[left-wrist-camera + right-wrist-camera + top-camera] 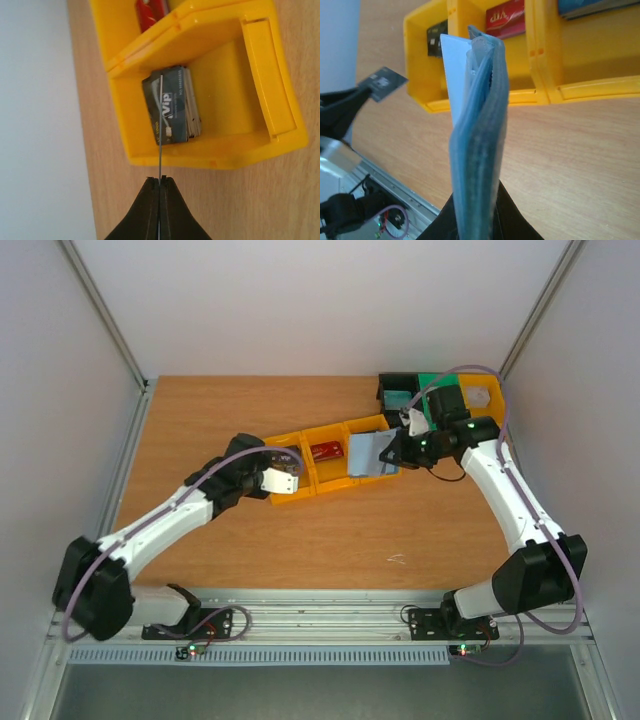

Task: Take the credit cards out of the card holder

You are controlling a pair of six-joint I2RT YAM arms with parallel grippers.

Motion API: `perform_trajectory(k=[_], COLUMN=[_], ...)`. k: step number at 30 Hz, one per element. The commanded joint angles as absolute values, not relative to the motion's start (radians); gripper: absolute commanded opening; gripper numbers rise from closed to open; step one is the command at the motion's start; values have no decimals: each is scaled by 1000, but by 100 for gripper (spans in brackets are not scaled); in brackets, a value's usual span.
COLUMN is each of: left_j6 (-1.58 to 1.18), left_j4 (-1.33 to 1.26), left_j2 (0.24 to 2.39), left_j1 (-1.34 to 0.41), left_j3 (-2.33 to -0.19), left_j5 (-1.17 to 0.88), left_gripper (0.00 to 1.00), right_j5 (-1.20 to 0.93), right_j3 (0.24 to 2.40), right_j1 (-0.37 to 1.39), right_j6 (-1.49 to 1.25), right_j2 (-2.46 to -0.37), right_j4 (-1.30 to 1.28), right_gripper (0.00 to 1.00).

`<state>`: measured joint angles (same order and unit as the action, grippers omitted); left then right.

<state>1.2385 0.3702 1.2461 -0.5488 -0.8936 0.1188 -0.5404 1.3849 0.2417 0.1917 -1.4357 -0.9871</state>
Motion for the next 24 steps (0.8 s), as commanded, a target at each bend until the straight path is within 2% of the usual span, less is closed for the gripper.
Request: perform_trajectory(k=[1,11,24], left_j6=[1350,1288,1287], left_j4=[269,290,161], left_j2=[1426,1677,1859], left_j1=[-554,-526,-500], left_j3=[-984,-1158,-1239], left_j5=[114,208,309], left_gripper=[0,0,0], right_j5=[-644,-749,-805], right_j3=[1386,1402,1443], right_j1=[149,25,14], right_j6=[219,261,310], right_j2=[-1400,-1415,-1434], right_j4=[-941,-931,-966], right_gripper=[1,1,1])
